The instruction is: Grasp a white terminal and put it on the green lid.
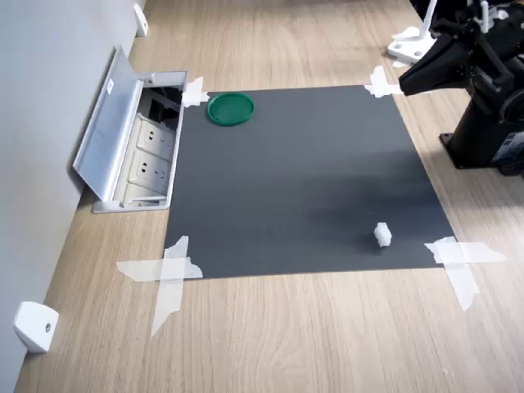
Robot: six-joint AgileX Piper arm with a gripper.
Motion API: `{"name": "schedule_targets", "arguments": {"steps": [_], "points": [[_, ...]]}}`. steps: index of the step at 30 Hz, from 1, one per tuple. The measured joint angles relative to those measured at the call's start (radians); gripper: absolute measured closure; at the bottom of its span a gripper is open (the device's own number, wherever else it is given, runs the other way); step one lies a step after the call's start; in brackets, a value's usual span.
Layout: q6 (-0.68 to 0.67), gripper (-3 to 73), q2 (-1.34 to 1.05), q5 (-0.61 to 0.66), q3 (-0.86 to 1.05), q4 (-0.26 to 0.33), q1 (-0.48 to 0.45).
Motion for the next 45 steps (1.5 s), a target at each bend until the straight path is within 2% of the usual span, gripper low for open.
{"name": "schedule_targets", "arguments": {"steps": [33, 41, 45], "points": [[0.000, 70.4, 0.005, 0.000, -0.005, 0.000, 0.000], [-0.001, 70.4, 0.237, 0.001, -0.136, 0.000, 0.000], [-0.044, 70.4, 0.384, 0.000, -0.234, 0.003, 0.000]]}}
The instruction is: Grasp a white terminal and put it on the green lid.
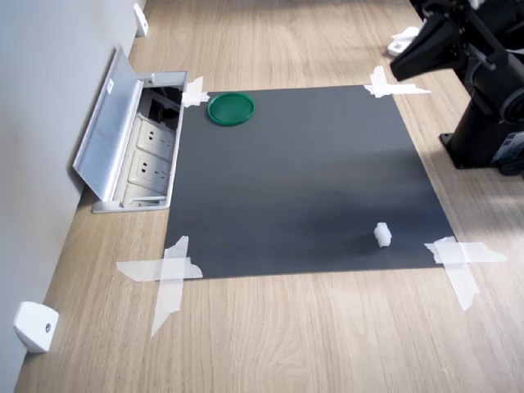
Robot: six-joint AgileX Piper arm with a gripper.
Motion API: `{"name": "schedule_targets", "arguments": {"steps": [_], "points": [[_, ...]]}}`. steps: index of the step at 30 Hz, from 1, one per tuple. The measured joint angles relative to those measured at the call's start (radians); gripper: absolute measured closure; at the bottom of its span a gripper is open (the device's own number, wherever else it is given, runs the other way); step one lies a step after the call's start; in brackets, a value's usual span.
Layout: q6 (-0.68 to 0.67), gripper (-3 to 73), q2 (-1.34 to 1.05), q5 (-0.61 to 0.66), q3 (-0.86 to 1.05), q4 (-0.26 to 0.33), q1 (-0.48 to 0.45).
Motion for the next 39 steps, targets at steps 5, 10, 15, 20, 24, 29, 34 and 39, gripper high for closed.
{"name": "schedule_targets", "arguments": {"steps": [5, 10, 15, 20, 24, 29, 34, 39], "points": [[-0.155, 70.4, 0.175, 0.032, -0.095, 0.054, 0.000], [-0.434, 70.4, 0.326, 0.131, -0.183, 0.141, 0.000], [-0.703, 70.4, 0.420, 0.239, -0.271, 0.219, 0.000], [-0.891, 70.4, 0.489, 0.425, -0.376, 0.261, 0.000], [-0.936, 70.4, 0.551, 0.593, -0.462, 0.266, 0.000], [-0.945, 69.8, 0.622, 0.659, -0.583, 0.256, 0.000], [-0.991, 61.3, 0.682, 0.663, -0.669, 0.191, 0.010], [-1.011, 39.8, 0.743, 0.663, -0.692, 0.051, 0.126]]}}
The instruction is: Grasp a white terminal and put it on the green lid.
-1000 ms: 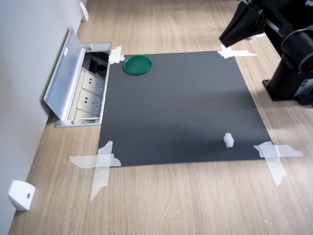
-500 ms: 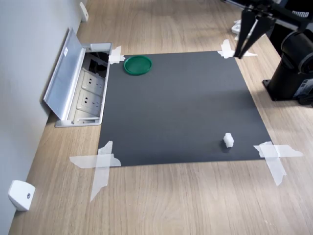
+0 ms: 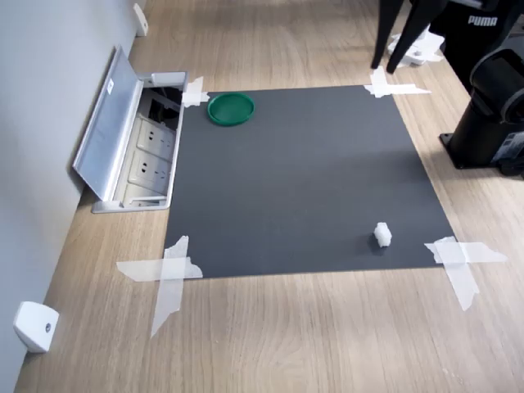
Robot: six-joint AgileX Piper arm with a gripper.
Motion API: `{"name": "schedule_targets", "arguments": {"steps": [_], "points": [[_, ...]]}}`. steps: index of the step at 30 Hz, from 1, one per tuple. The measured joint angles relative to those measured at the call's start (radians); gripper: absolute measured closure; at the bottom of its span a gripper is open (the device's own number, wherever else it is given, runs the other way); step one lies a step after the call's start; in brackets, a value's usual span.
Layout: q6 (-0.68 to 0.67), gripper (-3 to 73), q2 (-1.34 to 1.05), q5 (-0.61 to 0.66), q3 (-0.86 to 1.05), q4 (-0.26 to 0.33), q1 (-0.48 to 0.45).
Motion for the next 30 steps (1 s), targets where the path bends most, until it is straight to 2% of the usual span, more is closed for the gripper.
{"name": "schedule_targets", "arguments": {"steps": [5, 9, 14, 21, 30], "points": [[0.016, 11.4, 0.045, 0.000, 0.000, -0.066, 0.157], [0.023, -0.3, 0.060, -0.001, 0.000, -0.074, 0.257], [0.042, -2.7, 0.080, -0.001, 0.000, -0.083, 0.338], [0.045, -2.9, 0.132, -0.070, 0.062, -0.099, 0.411], [0.056, -2.8, 0.200, -0.234, 0.224, -0.126, 0.422]]}}
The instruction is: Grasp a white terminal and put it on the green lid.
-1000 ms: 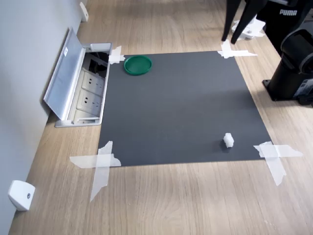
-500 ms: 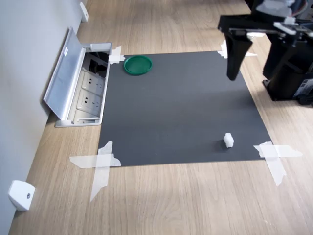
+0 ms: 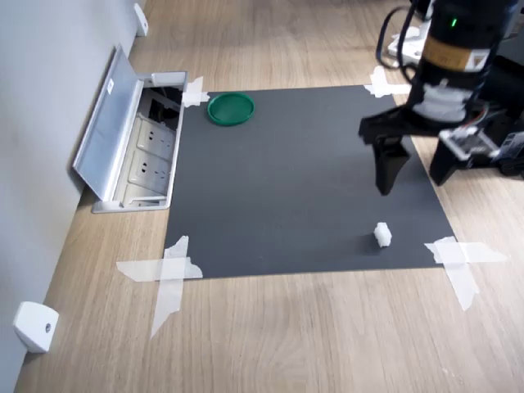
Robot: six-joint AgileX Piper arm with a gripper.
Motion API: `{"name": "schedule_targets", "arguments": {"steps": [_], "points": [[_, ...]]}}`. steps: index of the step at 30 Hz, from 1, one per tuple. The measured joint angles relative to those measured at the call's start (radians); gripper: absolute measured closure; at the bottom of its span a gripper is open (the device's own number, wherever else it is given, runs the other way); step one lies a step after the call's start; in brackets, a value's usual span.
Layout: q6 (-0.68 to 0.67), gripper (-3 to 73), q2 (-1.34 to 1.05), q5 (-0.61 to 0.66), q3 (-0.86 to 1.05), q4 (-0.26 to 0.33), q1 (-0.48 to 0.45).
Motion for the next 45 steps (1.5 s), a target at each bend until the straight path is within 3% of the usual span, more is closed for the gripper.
{"name": "schedule_targets", "arguments": {"steps": [15, 20, 36, 45], "points": [[-0.030, -1.6, 0.072, -0.195, 0.092, -0.009, 0.014], [-0.006, -1.6, 0.072, -0.196, 0.092, -0.011, 0.060], [0.087, -1.5, 0.141, -0.194, 0.092, -0.079, 0.062], [0.094, -1.4, 0.176, -0.269, 0.109, -0.078, 0.071]]}}
